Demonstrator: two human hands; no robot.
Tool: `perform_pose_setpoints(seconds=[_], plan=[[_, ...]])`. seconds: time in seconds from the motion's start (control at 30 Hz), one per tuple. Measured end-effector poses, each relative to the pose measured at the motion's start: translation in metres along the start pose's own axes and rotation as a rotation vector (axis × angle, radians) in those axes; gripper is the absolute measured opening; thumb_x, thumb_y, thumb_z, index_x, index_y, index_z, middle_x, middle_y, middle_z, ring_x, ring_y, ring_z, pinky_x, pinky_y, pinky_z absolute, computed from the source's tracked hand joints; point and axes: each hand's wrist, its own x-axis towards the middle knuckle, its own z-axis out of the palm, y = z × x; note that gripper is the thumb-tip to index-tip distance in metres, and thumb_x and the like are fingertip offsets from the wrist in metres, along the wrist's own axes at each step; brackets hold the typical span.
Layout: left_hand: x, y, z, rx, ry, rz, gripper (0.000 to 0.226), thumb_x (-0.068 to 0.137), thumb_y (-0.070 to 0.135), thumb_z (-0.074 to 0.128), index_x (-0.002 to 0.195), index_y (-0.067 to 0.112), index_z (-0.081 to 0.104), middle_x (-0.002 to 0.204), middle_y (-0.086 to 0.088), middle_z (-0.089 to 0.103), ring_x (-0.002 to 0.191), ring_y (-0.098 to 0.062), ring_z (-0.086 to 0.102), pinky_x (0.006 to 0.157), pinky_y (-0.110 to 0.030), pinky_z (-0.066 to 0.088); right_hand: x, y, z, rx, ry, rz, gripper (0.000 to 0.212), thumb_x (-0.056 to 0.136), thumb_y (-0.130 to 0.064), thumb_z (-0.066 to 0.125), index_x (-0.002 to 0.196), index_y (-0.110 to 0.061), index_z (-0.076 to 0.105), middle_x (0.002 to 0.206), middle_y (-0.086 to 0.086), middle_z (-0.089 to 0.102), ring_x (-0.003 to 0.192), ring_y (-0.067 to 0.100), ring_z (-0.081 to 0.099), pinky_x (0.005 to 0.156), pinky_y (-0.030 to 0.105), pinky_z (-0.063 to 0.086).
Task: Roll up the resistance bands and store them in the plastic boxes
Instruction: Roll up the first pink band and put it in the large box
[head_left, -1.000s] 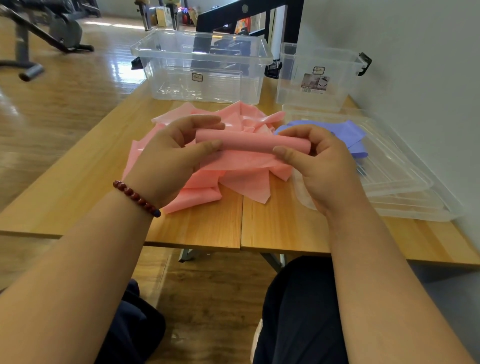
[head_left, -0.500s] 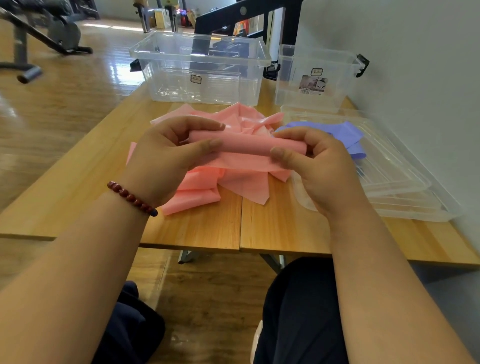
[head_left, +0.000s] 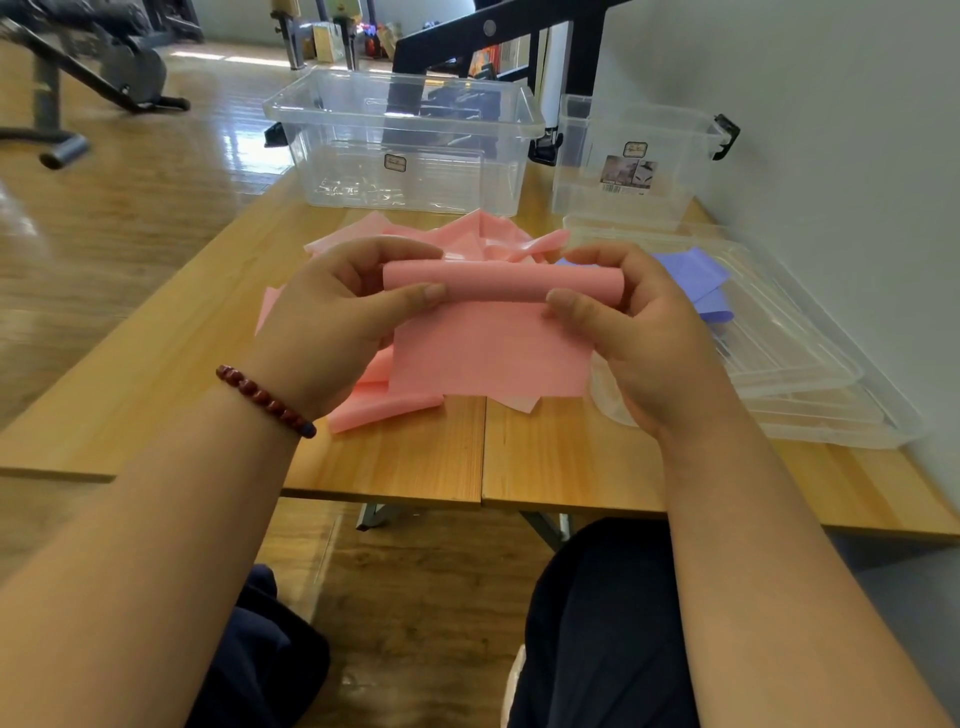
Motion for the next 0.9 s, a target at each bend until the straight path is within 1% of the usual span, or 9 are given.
perform_pose_setpoints(seconds=[0.07, 0.13, 0.27, 0.43, 0.57, 0.63, 0.8, 0.87, 0.9], plan=[[-0.0003, 0.0001, -0.0001, -0.015, -0.005, 0.006, 0.024, 0.071, 0.023, 0.082, 0.09, 0.036, 0.074, 0.097, 0.009, 0.072, 0.097, -0.017, 0.066, 0.091, -0.046, 0.056, 0.0002, 0.0016, 0.0013, -0.025, 0.034, 0.005, 0.028, 0.073, -0.041, 0.078, 0.098, -0.032, 0.068, 0.107, -0.001, 0.067, 0.095, 0.018, 0.068, 0.073, 0.03, 0.056], [-0.0007, 0.0001, -0.0006, -0.029, -0.017, -0.006, 0.027, 0.074, 0.018, 0.074, 0.094, 0.036, 0.074, 0.108, 0.003, 0.072, 0.106, -0.021, 0.066, 0.096, -0.051, 0.053, 0.0004, 0.0028, 0.0021, -0.04, 0.049, -0.022, 0.016, 0.08, -0.031, 0.076, 0.095, -0.033, 0.07, 0.107, -0.002, 0.068, 0.097, 0.018, 0.067, 0.074, 0.029, 0.056], [-0.0024, 0.0025, 0.0006, -0.015, -0.037, -0.035, 0.02, 0.079, 0.025, 0.076, 0.095, 0.037, 0.075, 0.113, -0.016, 0.065, 0.101, -0.035, 0.06, 0.097, -0.063, 0.046, 0.0013, 0.0035, 0.001, -0.037, 0.048, -0.063, 0.022, 0.084, -0.014, 0.075, 0.092, -0.034, 0.068, 0.105, -0.004, 0.067, 0.096, 0.015, 0.065, 0.072, 0.023, 0.053], [-0.0013, 0.0025, 0.0022, -0.001, -0.014, -0.035, 0.023, 0.07, 0.036, 0.072, 0.092, 0.034, 0.075, 0.101, 0.005, 0.07, 0.103, -0.023, 0.065, 0.088, -0.039, 0.057, 0.0, 0.0017, 0.0021, -0.071, 0.05, -0.092, 0.027, 0.083, -0.015, 0.076, 0.089, -0.04, 0.068, 0.103, -0.011, 0.066, 0.096, 0.012, 0.063, 0.073, 0.022, 0.052], [-0.0004, 0.0011, 0.001, 0.0, -0.014, -0.014, 0.03, 0.066, 0.033, 0.072, 0.096, 0.029, 0.073, 0.108, 0.002, 0.071, 0.107, -0.02, 0.066, 0.09, -0.041, 0.056, -0.0001, -0.0008, 0.0019, 0.023, 0.029, 0.036, 0.022, 0.079, -0.029, 0.074, 0.099, -0.034, 0.066, 0.108, -0.001, 0.065, 0.095, 0.017, 0.066, 0.069, 0.024, 0.055], [-0.0017, 0.0014, 0.0019, -0.02, -0.019, -0.013, 0.031, 0.066, 0.03, 0.072, 0.097, 0.026, 0.072, 0.112, -0.002, 0.07, 0.11, -0.026, 0.064, 0.092, -0.043, 0.056, 0.0005, -0.0001, 0.0022, -0.007, 0.064, 0.042, 0.014, 0.086, -0.022, 0.072, 0.094, -0.032, 0.069, 0.102, -0.004, 0.068, 0.09, 0.012, 0.067, 0.068, 0.021, 0.053], [-0.0029, 0.0016, 0.0025, -0.031, -0.056, -0.075, 0.023, 0.073, 0.027, 0.078, 0.096, 0.032, 0.075, 0.112, -0.014, 0.067, 0.104, -0.034, 0.063, 0.097, -0.054, 0.05, 0.0005, 0.0018, 0.0016, -0.04, 0.09, -0.064, 0.021, 0.085, -0.014, 0.074, 0.084, -0.034, 0.071, 0.103, -0.007, 0.071, 0.1, 0.015, 0.065, 0.074, 0.023, 0.053], [-0.0014, -0.0003, 0.0023, -0.019, -0.052, -0.083, 0.018, 0.078, 0.025, 0.077, 0.095, 0.032, 0.076, 0.104, -0.015, 0.067, 0.093, -0.026, 0.061, 0.089, -0.046, 0.054, 0.0001, 0.0015, 0.0019, -0.047, 0.09, -0.08, 0.023, 0.085, -0.012, 0.074, 0.085, -0.034, 0.07, 0.102, -0.01, 0.07, 0.1, 0.013, 0.065, 0.075, 0.022, 0.053], [-0.0009, -0.0009, 0.0024, -0.018, -0.047, -0.082, 0.016, 0.08, 0.023, 0.076, 0.094, 0.031, 0.075, 0.096, -0.008, 0.069, 0.088, -0.02, 0.061, 0.081, -0.037, 0.057, 0.0, 0.0018, 0.0017, -0.054, 0.093, -0.081, 0.024, 0.085, -0.011, 0.074, 0.086, -0.034, 0.07, 0.102, -0.012, 0.069, 0.098, 0.011, 0.064, 0.074, 0.021, 0.052]])
